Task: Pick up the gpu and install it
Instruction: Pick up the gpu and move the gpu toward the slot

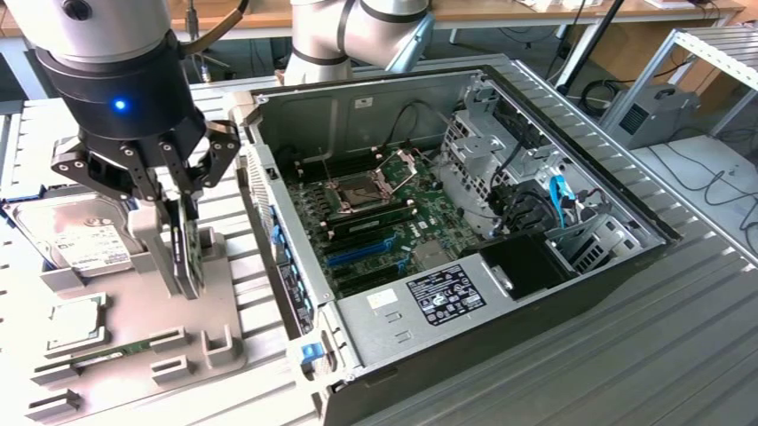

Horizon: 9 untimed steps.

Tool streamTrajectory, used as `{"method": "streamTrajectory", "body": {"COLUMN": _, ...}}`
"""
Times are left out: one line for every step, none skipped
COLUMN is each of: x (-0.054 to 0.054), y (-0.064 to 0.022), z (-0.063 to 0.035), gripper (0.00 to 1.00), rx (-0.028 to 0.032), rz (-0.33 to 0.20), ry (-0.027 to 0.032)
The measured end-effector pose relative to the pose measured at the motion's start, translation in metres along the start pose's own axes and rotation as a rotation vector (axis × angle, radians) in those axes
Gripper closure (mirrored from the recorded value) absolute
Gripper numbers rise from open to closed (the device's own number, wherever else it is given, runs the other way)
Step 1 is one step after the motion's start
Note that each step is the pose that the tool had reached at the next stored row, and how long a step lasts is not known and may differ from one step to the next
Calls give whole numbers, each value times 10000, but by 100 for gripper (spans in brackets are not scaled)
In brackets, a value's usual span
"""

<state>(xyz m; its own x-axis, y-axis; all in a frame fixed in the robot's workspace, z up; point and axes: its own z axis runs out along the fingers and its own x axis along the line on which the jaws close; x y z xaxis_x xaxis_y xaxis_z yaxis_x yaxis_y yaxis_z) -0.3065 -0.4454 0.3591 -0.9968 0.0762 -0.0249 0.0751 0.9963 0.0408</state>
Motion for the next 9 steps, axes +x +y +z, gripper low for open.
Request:
{"method": "streamTrajectory", "body": {"x": 0, "y": 1, "z": -5, "gripper": 74, "rx": 0, "rz": -1, "ry": 0}}
{"method": "streamTrajectory", "body": {"x": 0, "y": 1, "z": -7, "gripper": 74, "rx": 0, "rz": -1, "ry": 1}}
{"method": "streamTrajectory", "body": {"x": 0, "y": 1, "z": -8, "gripper": 74, "rx": 0, "rz": 0, "ry": 0}}
{"method": "streamTrajectory", "body": {"x": 0, "y": 2, "z": -11, "gripper": 74, "rx": 0, "rz": 0, "ry": 0}}
{"method": "streamTrajectory", "body": {"x": 0, "y": 2, "z": -13, "gripper": 74, "rx": 1, "rz": 0, "ry": 0}}
{"method": "streamTrajectory", "body": {"x": 0, "y": 2, "z": -16, "gripper": 74, "rx": 1, "rz": 0, "ry": 1}}
{"method": "streamTrajectory", "body": {"x": 0, "y": 2, "z": -19, "gripper": 74, "rx": 1, "rz": 0, "ry": 1}}
{"method": "streamTrajectory", "body": {"x": 0, "y": 2, "z": -21, "gripper": 74, "rx": 1, "rz": 0, "ry": 1}}
{"method": "streamTrajectory", "body": {"x": -1, "y": 3, "z": -24, "gripper": 74, "rx": 1, "rz": 0, "ry": 1}}
